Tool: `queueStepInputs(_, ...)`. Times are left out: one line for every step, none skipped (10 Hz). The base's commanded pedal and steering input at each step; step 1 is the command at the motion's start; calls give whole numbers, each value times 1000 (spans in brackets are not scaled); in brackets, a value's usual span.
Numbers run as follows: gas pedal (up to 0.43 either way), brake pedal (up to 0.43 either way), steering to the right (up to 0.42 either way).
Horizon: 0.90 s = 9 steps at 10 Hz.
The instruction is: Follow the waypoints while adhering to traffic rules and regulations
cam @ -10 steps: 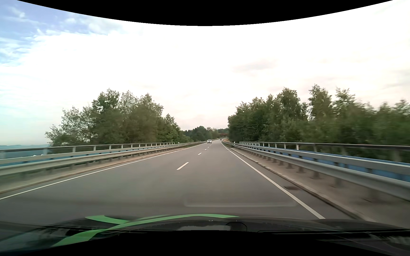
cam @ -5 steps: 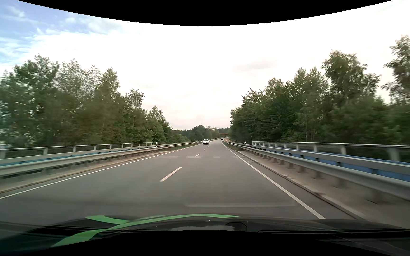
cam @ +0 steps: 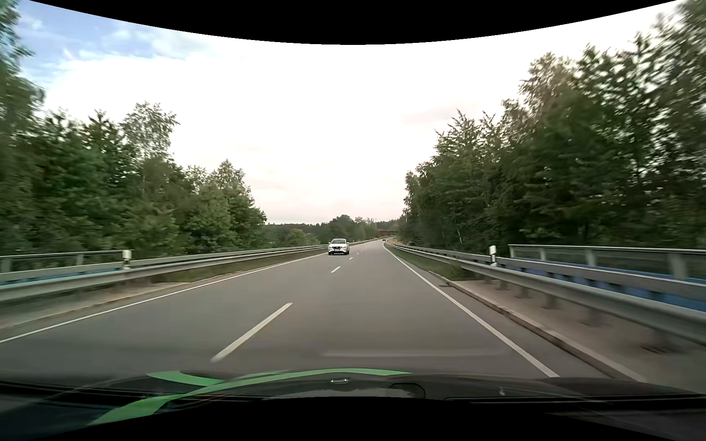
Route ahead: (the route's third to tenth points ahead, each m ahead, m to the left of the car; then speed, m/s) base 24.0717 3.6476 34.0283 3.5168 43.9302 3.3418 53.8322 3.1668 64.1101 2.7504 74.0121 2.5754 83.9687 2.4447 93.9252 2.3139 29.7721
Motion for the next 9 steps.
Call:
queueStepInputs(299,0,-3)
queueStepInputs(311,0,-3)
queueStepInputs(311,0,-3)
queueStepInputs(311,0,-3)
queueStepInputs(311,0,-3)
queueStepInputs(319,0,-3)
queueStepInputs(319,0,-3)
queueStepInputs(319,0,-2)
queueStepInputs(319,0,-3)
